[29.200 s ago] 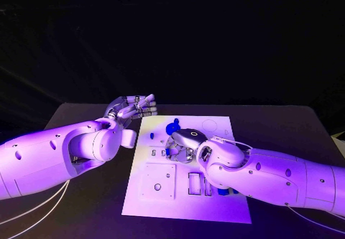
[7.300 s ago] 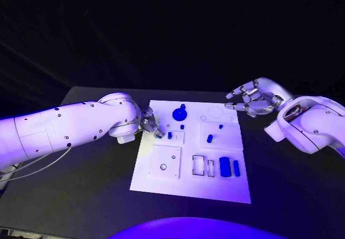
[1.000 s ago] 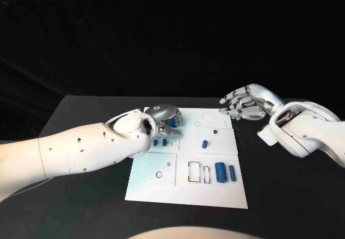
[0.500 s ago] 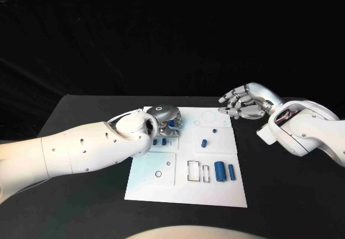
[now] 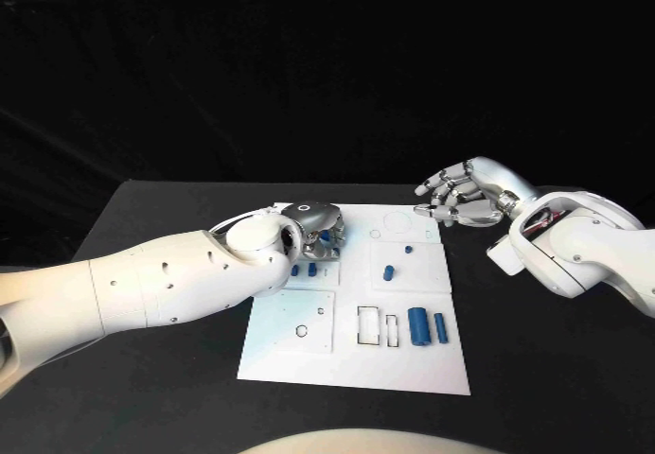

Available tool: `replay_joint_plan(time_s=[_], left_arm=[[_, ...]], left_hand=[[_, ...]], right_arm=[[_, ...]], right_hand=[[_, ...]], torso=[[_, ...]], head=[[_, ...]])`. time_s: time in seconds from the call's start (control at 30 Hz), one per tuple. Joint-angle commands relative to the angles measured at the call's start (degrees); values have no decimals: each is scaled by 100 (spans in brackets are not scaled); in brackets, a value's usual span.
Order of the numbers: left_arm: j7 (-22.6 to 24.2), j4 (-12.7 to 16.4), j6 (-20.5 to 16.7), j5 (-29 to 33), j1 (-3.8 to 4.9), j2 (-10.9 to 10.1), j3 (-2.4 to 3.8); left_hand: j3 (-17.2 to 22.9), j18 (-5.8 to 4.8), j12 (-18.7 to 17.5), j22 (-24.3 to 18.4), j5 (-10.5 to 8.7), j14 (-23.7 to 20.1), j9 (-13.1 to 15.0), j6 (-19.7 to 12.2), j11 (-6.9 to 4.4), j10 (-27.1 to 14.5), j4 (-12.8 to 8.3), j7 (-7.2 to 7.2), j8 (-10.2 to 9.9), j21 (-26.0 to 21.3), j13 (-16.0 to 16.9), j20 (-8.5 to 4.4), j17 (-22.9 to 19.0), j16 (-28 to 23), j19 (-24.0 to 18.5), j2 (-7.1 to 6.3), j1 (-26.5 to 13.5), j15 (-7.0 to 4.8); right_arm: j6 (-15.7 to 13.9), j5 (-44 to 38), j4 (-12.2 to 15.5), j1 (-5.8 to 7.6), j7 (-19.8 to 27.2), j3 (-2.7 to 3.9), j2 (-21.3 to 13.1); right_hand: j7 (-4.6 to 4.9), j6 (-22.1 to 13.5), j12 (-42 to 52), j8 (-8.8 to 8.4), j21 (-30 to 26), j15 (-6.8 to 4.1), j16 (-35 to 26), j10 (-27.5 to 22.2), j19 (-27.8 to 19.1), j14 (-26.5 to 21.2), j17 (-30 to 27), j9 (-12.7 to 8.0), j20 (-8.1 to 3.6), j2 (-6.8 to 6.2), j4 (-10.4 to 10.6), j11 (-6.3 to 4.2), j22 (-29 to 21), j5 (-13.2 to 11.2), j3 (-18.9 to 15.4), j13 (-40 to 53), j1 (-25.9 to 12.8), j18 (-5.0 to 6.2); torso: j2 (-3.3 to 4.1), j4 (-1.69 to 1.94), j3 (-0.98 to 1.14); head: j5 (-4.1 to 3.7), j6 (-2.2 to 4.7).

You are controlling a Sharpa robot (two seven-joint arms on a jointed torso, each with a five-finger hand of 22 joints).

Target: Assemble the parts on the task board

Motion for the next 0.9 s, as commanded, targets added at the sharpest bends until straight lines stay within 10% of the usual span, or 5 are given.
replay_joint_plan(time_s=[0.03,0.9], left_arm=[[-32,-15,100,-61,-4,26,5],[25,-79,411,90,-14,79,5]], left_hand=[[64,-122,-48,101,3,54,-22,41,-7,62,-4,12,-37,87,-22,12,21,39,66,-22,21,9],[484,-182,-246,507,3,125,-142,337,-115,542,-78,-78,-41,435,-182,-23,68,192,165,40,88,-76]], right_arm=[[-3,-49,8,-4,67,0,5],[8,-49,16,-7,63,0,7]], right_hand=[[-9,-47,-25,25,-24,-3,-28,33,29,47,-5,8,12,-2,38,3,-9,27,6,-9,50,71],[4,-78,-31,82,-148,29,-468,72,95,-161,-184,16,36,-13,60,19,-124,55,10,-141,66,69]], torso=[[-1,-8,-2],[3,-5,0]], head=[[1,-1],[5,-40]])
